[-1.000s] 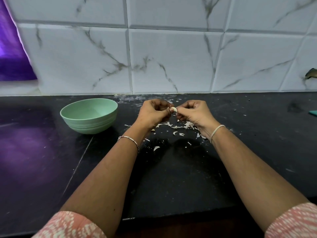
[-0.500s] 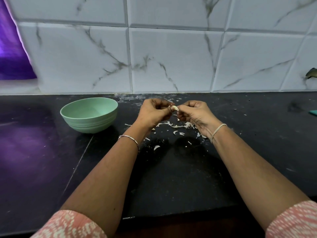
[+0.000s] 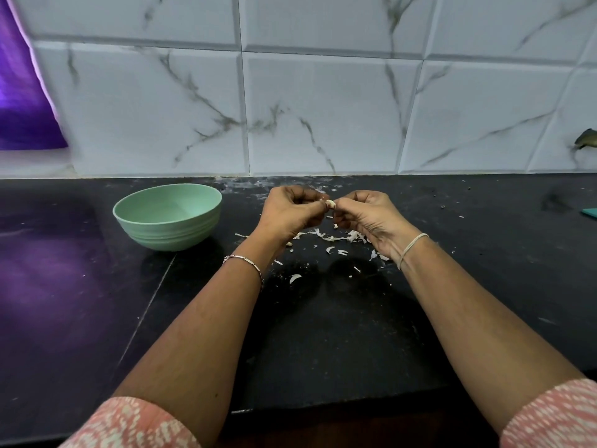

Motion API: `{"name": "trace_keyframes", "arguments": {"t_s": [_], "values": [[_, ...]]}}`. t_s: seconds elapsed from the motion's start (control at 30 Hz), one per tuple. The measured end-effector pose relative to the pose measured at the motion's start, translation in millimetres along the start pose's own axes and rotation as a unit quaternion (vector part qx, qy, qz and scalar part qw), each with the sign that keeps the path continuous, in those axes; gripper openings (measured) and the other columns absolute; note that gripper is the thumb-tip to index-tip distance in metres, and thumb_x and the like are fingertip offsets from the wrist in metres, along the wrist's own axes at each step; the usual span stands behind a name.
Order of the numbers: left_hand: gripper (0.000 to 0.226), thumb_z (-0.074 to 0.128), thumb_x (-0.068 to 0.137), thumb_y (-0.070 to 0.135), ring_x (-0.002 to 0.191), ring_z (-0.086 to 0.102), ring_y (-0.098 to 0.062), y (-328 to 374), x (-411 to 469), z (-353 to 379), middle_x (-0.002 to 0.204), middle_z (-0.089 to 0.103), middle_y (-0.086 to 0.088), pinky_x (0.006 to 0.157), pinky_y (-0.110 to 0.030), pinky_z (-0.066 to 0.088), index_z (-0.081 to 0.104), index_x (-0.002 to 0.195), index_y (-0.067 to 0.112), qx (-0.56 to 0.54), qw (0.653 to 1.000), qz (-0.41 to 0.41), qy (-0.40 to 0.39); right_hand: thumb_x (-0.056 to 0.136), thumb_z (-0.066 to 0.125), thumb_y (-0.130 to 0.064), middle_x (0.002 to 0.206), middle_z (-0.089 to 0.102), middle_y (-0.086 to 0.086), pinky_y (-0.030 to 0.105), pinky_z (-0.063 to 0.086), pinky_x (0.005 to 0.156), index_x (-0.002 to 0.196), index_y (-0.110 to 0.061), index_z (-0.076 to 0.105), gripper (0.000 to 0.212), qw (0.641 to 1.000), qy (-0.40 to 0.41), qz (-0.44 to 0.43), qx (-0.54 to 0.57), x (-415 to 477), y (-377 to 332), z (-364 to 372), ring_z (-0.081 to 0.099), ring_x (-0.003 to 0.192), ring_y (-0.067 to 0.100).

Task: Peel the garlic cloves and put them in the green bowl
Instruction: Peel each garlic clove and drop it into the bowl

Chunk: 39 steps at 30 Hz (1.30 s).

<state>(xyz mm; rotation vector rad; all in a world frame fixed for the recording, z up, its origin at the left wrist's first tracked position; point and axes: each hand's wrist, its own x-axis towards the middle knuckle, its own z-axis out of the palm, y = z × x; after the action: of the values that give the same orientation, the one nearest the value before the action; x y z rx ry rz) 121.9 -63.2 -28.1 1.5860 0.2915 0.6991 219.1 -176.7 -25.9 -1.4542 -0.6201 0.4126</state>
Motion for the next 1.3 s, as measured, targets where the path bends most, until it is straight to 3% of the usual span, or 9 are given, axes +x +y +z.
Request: {"name": "trace_keyframes", "arguments": {"t_s": [0.27, 0.73, 0.9, 1.03, 1.17, 1.3], "values": [[0.003, 0.072, 0.082, -0.002, 0.053, 0.057, -0.014, 2.1, -2.3, 0.8, 0.058, 0.066, -0.003, 0.057, -0.021, 0.051, 0.070, 0.084, 0.001, -0.015, 1.000, -0.012, 0.002, 0.085, 0.065, 0.003, 0.059, 0.062, 0.007, 0.026, 0.051, 0.059, 0.068, -0.005, 0.061, 0.019, 1.000, -0.001, 0.001, 0.011, -2.5, -3.6, 0.6, 0.059, 0.053, 0.015], [0.010, 0.072, 0.079, -0.001, 0.055, 0.059, -0.013, 0.4, 1.3, 0.6, 0.064, 0.064, -0.004, 0.060, -0.026, 0.054, 0.066, 0.080, 0.007, 0.001, 1.000, -0.007, 0.021, 0.083, 0.067, 0.001, 0.063, 0.064, 0.009, 0.025, 0.052, 0.060, 0.070, -0.003, 0.065, 0.014, 1.000, 0.000, -0.011, 0.008, -2.0, -2.7, 2.6, 0.060, 0.056, 0.015], [0.014, 0.073, 0.080, 0.005, 0.063, 0.064, -0.017, -2.0, 3.2, 0.7, 0.072, 0.064, -0.004, 0.072, -0.040, 0.060, 0.062, 0.081, 0.014, 0.051, 0.999, 0.004, 0.017, 0.085, 0.066, 0.003, 0.074, 0.069, 0.010, 0.023, 0.055, 0.068, 0.087, 0.001, 0.070, 0.006, 0.998, -0.003, -0.024, 0.054, -3.7, -4.9, 1.1, 0.065, 0.066, 0.014], [0.017, 0.076, 0.080, 0.007, 0.061, 0.062, -0.013, -2.5, 3.2, -0.3, 0.066, 0.063, 0.001, 0.063, -0.033, 0.057, 0.061, 0.085, 0.014, 0.032, 0.999, 0.016, 0.036, 0.086, 0.068, 0.001, 0.085, 0.073, 0.011, 0.024, 0.057, 0.075, 0.104, -0.007, 0.070, 0.020, 0.996, -0.028, -0.046, 0.076, -4.0, -3.8, -0.3, 0.069, 0.074, 0.016], [0.014, 0.075, 0.082, 0.008, 0.072, 0.065, -0.014, -0.7, 1.8, -0.8, 0.073, 0.067, -0.002, 0.071, -0.034, 0.060, 0.067, 0.086, 0.018, 0.055, 0.997, 0.033, 0.050, 0.086, 0.069, -0.004, 0.086, 0.069, 0.005, 0.023, 0.056, 0.066, 0.094, -0.009, 0.072, 0.009, 0.996, 0.018, -0.085, -0.004, -3.8, -1.9, 1.9, 0.065, 0.065, 0.012], [0.011, 0.076, 0.081, 0.011, 0.070, 0.066, -0.016, -1.2, 1.5, 0.8, 0.074, 0.069, -0.004, 0.074, -0.038, 0.061, 0.069, 0.087, 0.016, 0.097, 0.992, 0.051, 0.058, 0.084, 0.074, -0.013, 0.075, 0.068, 0.000, 0.016, 0.050, 0.057, 0.086, -0.010, 0.073, 0.004, 0.989, 0.049, -0.105, -0.086, -0.5, 0.8, 0.7, 0.060, 0.056, -0.002]]}}
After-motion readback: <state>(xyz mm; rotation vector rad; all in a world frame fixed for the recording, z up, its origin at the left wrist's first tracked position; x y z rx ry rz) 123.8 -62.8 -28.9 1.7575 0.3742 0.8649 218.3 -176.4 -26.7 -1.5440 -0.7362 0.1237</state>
